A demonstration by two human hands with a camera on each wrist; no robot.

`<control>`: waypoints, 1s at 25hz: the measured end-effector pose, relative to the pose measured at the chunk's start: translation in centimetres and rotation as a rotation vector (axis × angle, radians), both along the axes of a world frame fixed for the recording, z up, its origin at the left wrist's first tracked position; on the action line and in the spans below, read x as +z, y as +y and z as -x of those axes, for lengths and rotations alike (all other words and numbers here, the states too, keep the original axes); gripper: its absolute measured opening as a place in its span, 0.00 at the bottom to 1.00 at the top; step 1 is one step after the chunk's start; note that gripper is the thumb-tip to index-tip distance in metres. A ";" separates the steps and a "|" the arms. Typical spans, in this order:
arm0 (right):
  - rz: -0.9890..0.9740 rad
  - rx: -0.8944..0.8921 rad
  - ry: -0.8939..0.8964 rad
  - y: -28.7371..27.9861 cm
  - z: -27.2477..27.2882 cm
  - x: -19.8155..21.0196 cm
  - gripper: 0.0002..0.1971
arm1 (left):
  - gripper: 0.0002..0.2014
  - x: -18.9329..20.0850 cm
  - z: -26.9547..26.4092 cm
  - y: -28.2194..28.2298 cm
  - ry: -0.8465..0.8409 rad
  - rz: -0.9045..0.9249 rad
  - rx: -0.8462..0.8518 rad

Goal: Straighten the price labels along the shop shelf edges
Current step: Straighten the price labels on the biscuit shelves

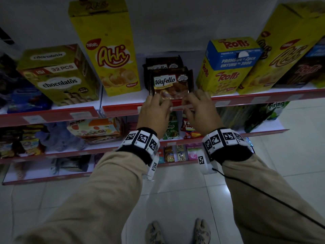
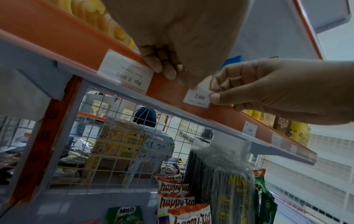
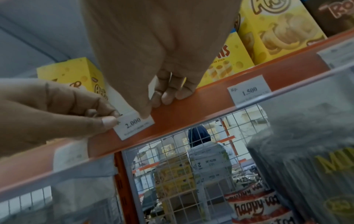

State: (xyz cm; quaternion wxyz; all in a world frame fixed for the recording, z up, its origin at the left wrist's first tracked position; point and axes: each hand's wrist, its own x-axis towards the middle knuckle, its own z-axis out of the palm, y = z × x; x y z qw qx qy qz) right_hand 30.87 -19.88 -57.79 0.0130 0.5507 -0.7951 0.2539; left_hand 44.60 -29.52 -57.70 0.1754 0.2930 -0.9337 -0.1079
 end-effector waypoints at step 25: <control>-0.081 -0.007 0.059 0.9 -0.8 0.7 0.18 | 0.20 1.2 -1.6 0.7 -0.012 -0.056 -0.006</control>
